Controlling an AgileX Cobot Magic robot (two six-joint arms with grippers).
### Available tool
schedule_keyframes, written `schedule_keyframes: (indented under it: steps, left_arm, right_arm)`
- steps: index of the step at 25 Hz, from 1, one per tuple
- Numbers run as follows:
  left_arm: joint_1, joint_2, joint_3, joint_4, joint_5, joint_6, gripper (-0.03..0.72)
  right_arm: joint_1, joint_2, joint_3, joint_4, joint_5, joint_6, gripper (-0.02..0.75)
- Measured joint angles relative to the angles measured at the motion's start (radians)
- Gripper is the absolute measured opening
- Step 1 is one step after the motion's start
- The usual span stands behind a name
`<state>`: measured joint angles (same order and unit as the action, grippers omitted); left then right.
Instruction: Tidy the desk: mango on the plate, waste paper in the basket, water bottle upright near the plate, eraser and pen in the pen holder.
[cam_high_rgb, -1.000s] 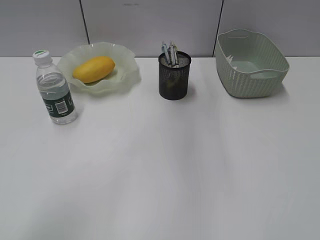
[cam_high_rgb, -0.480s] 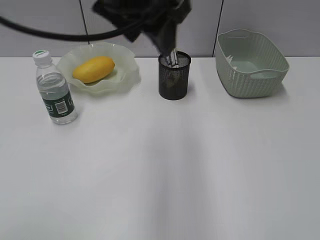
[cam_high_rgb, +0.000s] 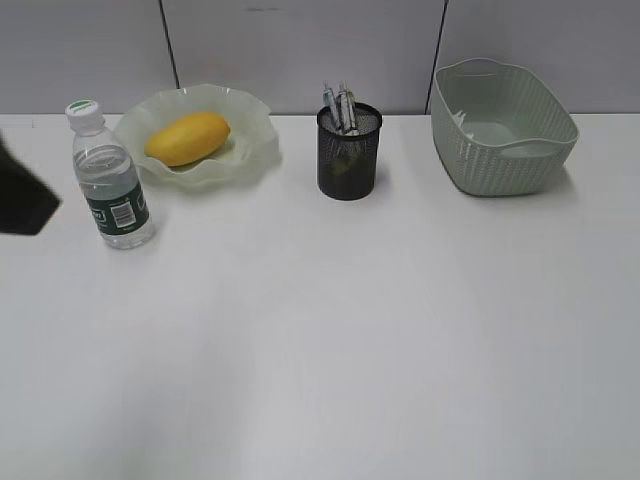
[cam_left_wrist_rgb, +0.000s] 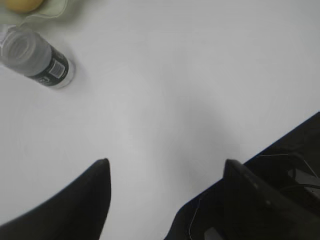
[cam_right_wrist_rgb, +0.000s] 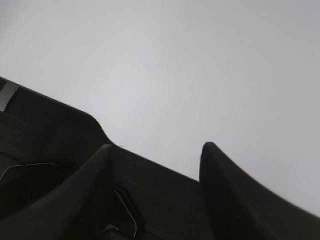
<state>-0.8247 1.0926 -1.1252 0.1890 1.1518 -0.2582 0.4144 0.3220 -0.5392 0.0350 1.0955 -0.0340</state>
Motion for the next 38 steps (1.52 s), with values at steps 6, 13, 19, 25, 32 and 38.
schedule_keyframes:
  steps: [6, 13, 19, 25, 32, 38]
  left_arm:
    - [0.0, -0.369, 0.229, 0.001, -0.013, -0.003, 0.529]
    - [0.0, -0.678, 0.449, 0.0, -0.017, -0.004, 0.54]
    - [0.0, -0.787, 0.555, 0.0, -0.017, -0.004, 0.566]
    - [0.0, -0.791, 0.59, -0.005, -0.065, -0.004, 0.57]
    - [0.0, -0.791, 0.595, -0.094, -0.078, 0.101, 0.571]
    - [0.0, -0.791, 0.595, -0.124, -0.078, 0.137, 0.571]
  right_arm:
    - [0.0, 0.0, 0.0, -0.061, -0.001, 0.0, 0.434]
    - [0.0, 0.0, 0.016, -0.103, -0.014, 0.028, 0.434]
    - [0.0, 0.0, 0.035, -0.106, -0.042, 0.034, 0.435]
    - [0.0, 0.0, 0.035, -0.106, -0.044, 0.034, 0.507]
    - [0.0, 0.0, 0.035, -0.106, -0.052, 0.034, 0.583]
    - [0.0, 0.0, 0.035, -0.106, -0.054, 0.034, 0.583]
